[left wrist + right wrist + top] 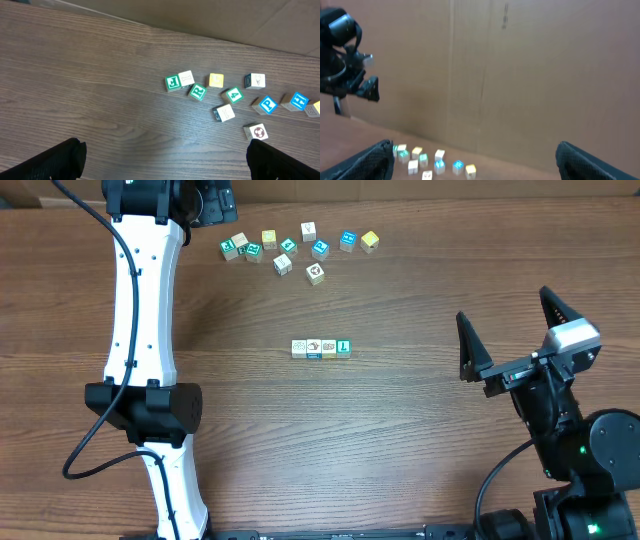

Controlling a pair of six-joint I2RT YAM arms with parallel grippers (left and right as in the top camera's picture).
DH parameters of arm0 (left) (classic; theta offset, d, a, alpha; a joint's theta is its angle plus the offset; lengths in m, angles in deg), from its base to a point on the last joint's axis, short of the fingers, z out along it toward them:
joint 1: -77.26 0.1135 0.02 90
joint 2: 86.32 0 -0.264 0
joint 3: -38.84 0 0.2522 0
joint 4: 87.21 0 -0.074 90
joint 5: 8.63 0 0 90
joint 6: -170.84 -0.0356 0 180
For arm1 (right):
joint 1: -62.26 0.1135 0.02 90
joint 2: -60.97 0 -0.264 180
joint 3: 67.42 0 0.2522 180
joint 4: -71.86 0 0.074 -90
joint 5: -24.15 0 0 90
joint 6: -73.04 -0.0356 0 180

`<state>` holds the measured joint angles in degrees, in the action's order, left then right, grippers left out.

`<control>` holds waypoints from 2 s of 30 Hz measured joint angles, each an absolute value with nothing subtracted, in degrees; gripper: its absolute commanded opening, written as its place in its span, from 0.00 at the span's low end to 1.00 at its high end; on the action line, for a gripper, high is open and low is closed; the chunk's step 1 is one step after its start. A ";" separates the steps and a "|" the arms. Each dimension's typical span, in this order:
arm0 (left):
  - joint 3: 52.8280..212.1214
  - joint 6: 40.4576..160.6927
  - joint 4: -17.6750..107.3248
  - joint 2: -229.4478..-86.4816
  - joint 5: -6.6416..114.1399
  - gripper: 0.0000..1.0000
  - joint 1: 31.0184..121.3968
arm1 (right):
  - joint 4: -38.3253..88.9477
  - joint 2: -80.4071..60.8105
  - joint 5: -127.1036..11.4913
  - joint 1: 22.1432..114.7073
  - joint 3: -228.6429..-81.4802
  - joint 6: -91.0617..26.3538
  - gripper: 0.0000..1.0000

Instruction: Form a horizontal line

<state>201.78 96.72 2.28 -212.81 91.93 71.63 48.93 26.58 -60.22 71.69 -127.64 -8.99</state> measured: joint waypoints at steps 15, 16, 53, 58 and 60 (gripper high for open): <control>201.78 96.72 2.28 -212.81 91.93 1.00 71.63 | 61.34 36.75 -59.85 71.69 -110.07 -8.79 1.00; 201.78 96.72 2.28 -212.81 91.93 1.00 71.63 | 63.68 38.12 -59.78 71.69 -107.66 -8.77 1.00; 201.78 96.72 2.28 -212.81 91.93 1.00 71.63 | 60.38 59.19 -58.19 71.69 -82.25 -8.77 1.00; 201.78 96.72 2.28 -212.81 91.93 1.00 71.63 | 53.89 60.09 -58.17 71.67 -82.25 -8.77 1.00; 201.78 96.72 2.28 -212.81 91.93 1.00 71.63 | 53.91 60.13 -58.17 71.69 -82.25 -8.77 1.00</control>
